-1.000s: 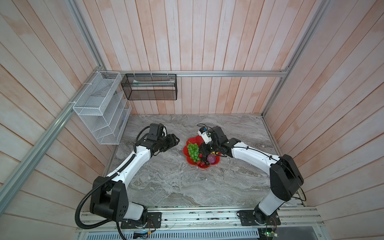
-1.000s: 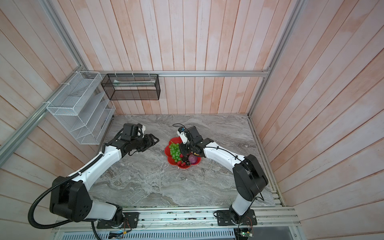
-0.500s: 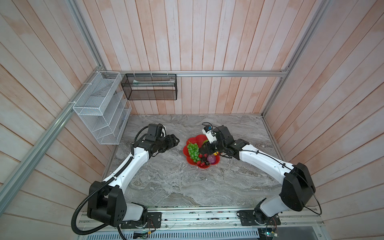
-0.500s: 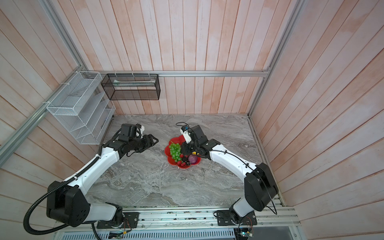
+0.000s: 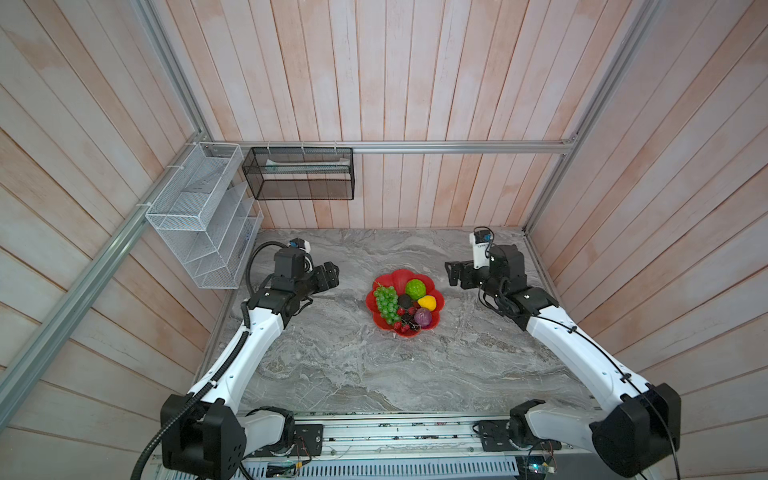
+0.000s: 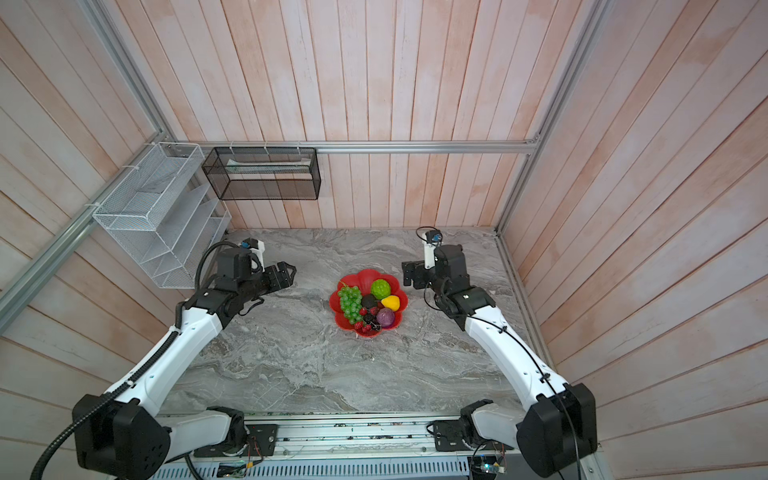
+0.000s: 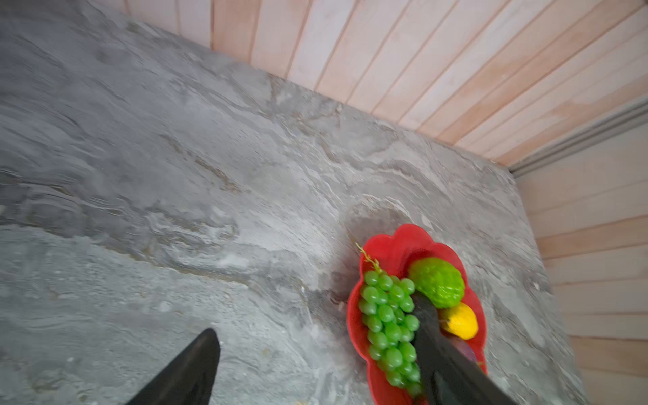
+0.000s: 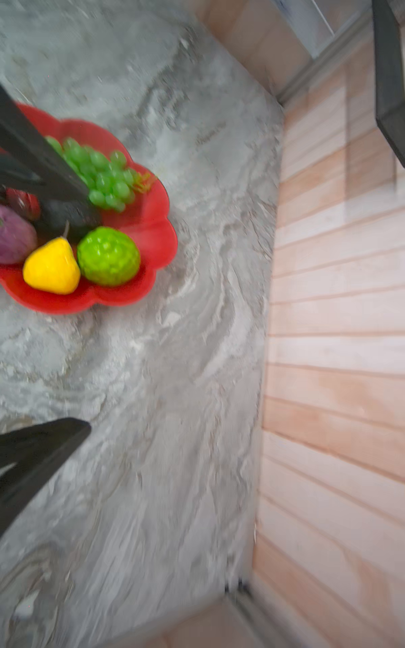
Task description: Place and organize the fake fruits in the fruit bowl
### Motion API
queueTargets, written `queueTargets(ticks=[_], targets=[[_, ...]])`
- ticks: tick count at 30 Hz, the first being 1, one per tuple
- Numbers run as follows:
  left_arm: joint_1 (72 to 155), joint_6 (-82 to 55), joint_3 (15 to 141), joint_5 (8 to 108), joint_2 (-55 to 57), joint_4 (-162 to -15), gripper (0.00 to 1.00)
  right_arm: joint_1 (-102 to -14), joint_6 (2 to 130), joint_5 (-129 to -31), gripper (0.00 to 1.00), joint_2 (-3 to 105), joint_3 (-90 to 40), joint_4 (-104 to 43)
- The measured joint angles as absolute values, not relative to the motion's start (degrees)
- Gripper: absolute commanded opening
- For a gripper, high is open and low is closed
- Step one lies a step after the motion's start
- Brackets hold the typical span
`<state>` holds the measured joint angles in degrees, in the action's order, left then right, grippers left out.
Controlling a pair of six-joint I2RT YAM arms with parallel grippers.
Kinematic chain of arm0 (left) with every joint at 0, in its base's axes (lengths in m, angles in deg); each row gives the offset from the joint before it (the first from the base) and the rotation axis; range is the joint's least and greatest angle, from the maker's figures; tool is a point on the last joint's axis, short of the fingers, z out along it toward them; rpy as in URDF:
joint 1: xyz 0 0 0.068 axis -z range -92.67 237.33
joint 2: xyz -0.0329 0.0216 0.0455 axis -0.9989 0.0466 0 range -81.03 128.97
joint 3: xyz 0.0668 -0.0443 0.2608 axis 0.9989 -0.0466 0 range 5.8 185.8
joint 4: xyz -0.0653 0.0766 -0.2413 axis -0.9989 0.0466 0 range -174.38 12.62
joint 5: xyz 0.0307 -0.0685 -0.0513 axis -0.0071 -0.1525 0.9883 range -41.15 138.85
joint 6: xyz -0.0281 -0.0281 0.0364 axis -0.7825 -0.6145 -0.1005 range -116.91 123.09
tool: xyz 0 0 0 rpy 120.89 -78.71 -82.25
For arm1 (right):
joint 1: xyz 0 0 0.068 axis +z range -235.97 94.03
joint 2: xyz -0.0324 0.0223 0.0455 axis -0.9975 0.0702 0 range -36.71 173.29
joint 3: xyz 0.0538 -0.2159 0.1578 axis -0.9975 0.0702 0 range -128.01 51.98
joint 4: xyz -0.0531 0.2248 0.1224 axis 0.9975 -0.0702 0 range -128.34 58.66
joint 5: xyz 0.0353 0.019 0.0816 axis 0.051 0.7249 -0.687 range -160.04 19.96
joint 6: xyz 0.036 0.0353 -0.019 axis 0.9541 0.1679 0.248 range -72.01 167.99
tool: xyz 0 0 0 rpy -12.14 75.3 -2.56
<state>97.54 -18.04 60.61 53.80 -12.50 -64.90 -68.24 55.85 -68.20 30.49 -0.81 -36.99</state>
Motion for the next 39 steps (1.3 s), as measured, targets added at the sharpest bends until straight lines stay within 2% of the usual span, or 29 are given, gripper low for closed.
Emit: queueTargets(ticks=[4, 8, 12, 21, 27, 30, 39], targets=[[95.25, -11.59, 46.49, 47.83, -19.93, -75.12, 1.0, -75.69, 51.92, -66.64, 0.98, 24.89, 12.76, -23.7], [91.53, -8.36, 31.0, 43.85, -24.26, -89.53, 1.0, -81.22, 51.15, -66.91, 0.98, 23.93, 22.95, -12.51], [91.1, -4.75, 20.68, 40.59, -20.65, -104.46, 1.0, -84.65, 50.5, -66.56, 0.98, 26.55, 31.49, -0.68], [89.15, -0.49, 22.06, 39.63, -3.78, -126.82, 1.0, -86.75, 49.49, -66.89, 0.98, 36.54, 38.58, 20.65], [87.93, 0.28, 22.89, 40.53, 6.71, -139.95, 1.0, -88.41, 49.49, -68.92, 0.98, 45.96, 38.73, 31.29], [87.43, 0.26, 22.19, 40.99, 7.5, -142.33, 1.0, -88.65, 49.51, -69.92, 0.98, 51.71, 38.99, 36.21], [87.38, 0.28, 22.19, 41.14, 7.48, -146.18, 1.0, -89.29, 49.69, -71.82, 0.98, 51.12, 38.77, 38.14]])
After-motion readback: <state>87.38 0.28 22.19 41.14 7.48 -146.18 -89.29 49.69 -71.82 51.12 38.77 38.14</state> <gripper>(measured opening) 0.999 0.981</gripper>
